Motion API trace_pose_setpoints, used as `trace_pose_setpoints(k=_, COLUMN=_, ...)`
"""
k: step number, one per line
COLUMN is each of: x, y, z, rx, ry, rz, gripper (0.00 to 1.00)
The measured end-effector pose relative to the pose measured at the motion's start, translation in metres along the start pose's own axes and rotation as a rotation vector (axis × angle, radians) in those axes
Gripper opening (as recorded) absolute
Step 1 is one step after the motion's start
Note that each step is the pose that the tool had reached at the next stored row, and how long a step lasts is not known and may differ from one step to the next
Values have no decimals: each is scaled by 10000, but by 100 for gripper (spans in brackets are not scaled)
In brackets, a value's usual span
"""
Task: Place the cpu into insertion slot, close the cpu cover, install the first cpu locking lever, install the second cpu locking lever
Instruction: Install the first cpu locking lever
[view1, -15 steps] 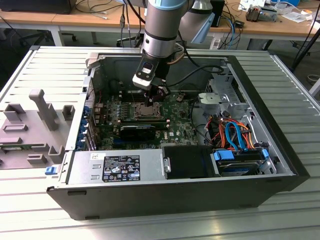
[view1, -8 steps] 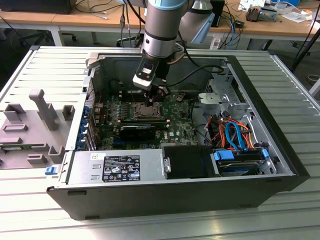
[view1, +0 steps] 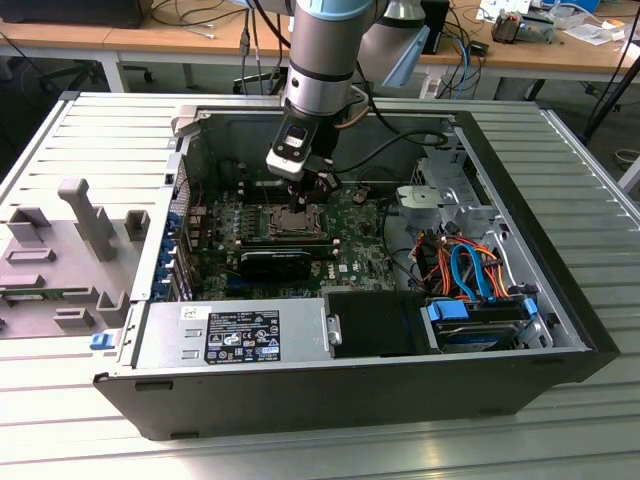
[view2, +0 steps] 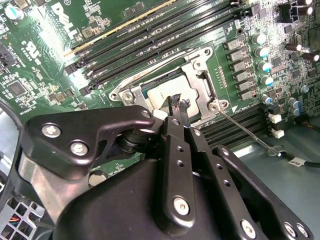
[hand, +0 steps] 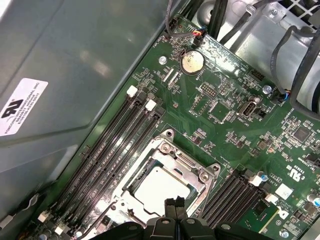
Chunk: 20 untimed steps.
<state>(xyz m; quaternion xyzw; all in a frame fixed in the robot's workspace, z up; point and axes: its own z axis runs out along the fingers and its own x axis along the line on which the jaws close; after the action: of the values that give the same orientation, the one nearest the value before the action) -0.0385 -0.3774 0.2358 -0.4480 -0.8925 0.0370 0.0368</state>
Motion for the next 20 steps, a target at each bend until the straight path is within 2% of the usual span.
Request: trace_pose_setpoints(k=20, x=0, y=0, z=0, rx=5, ry=-15, rz=-148, gripper=11)
